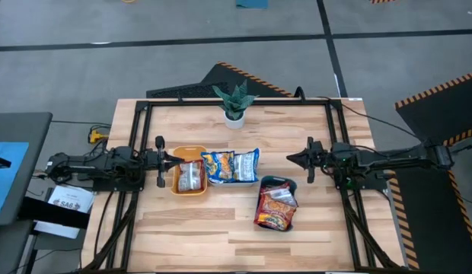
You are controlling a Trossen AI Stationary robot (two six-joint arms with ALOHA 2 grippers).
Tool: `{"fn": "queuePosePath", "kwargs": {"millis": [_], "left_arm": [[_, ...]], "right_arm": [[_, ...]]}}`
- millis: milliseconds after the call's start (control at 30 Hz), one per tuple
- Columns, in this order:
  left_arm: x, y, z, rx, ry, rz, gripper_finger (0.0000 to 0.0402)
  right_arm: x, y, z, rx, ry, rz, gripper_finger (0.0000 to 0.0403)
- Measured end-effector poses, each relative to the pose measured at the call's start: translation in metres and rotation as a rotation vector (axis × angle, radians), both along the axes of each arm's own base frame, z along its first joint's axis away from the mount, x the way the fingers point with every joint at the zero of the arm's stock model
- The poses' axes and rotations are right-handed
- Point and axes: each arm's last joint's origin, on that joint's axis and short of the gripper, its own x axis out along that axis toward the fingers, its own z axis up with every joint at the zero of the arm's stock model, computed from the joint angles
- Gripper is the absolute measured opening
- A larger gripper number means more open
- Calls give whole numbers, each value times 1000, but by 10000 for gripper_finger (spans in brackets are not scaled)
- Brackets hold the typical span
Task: Sort Maruchan noodles
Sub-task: Return to Home Position
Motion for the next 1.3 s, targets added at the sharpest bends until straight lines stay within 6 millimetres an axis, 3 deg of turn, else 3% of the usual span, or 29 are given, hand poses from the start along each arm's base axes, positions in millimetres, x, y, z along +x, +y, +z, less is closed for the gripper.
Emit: {"fn": "queuePosePath", "kwargs": {"millis": [333, 833, 1300], "left_arm": [[0, 0, 0, -1, 0, 0, 0], [-1, 0, 1, -3, -21, 2, 0], [-2, 0, 3, -4, -47, 3, 0]], "right_arm": [[-1, -1, -9, 51, 83, -24, 42], [-13, 4, -18, 57, 193, 9, 44], [-32, 8, 19, 37, -223, 59, 44]]}}
